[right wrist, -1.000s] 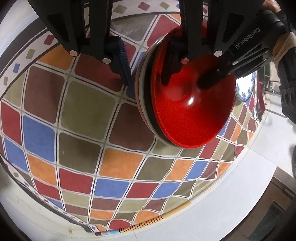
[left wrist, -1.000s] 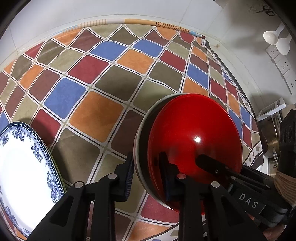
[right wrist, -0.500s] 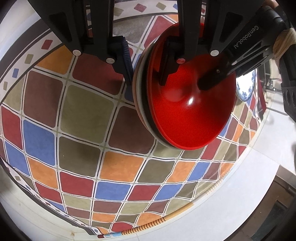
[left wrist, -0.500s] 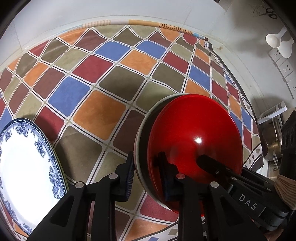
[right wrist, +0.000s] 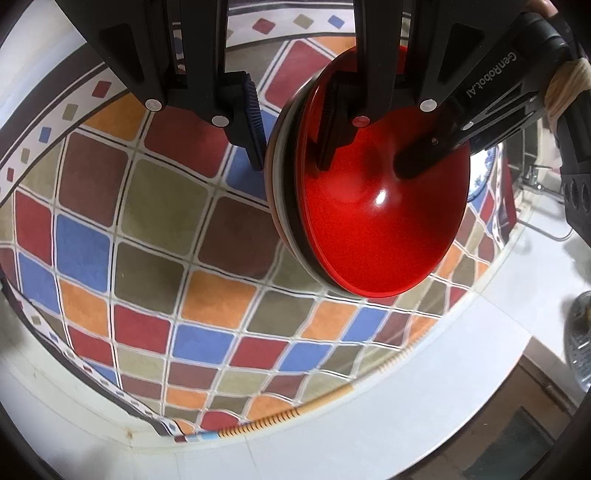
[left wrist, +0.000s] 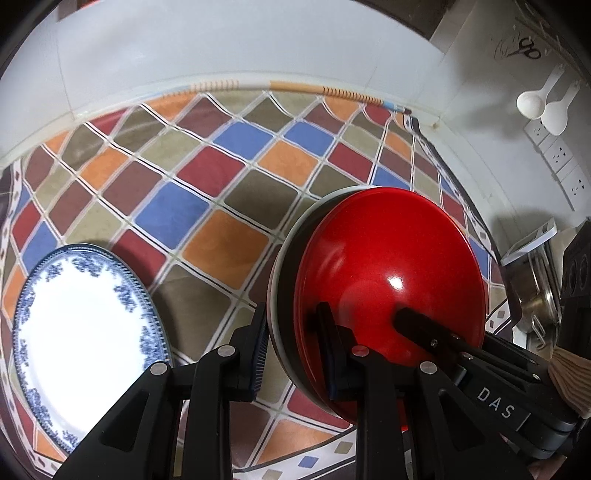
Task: Organize plates and bowls
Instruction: 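Carry the nested bowls with both tools over the blue-and-white plate stack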
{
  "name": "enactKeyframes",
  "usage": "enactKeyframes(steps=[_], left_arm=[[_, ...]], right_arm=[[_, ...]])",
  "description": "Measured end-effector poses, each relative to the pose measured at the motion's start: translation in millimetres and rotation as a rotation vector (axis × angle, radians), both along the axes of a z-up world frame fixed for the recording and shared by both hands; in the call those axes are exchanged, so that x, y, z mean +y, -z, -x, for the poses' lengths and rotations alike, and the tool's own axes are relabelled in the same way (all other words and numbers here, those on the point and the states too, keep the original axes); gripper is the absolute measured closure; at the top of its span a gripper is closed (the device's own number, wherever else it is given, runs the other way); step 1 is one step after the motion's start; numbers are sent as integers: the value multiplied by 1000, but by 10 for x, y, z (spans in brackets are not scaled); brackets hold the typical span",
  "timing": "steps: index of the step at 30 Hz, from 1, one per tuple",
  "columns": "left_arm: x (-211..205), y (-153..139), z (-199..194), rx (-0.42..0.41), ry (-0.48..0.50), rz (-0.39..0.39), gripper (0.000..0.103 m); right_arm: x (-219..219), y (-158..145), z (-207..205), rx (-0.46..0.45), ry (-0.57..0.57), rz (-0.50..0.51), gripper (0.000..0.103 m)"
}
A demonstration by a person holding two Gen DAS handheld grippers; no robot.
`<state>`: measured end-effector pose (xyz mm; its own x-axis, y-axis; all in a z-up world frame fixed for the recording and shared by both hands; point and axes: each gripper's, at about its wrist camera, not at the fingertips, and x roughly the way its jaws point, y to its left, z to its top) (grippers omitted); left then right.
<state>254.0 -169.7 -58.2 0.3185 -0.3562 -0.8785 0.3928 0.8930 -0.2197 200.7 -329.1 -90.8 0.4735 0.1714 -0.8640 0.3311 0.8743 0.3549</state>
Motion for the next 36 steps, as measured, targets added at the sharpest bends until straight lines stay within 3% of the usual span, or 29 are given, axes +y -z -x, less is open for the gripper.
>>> enactKeyframes(steps=[23,36], left_arm=[[1196,-465,227,-106,-201,19,78],[1903,-444,206,-90,-278,19,78]], right_arm=[[953,-511,-30,-112,-193,2,74],[1614,-545,-139,-110,-274,-3,74]])
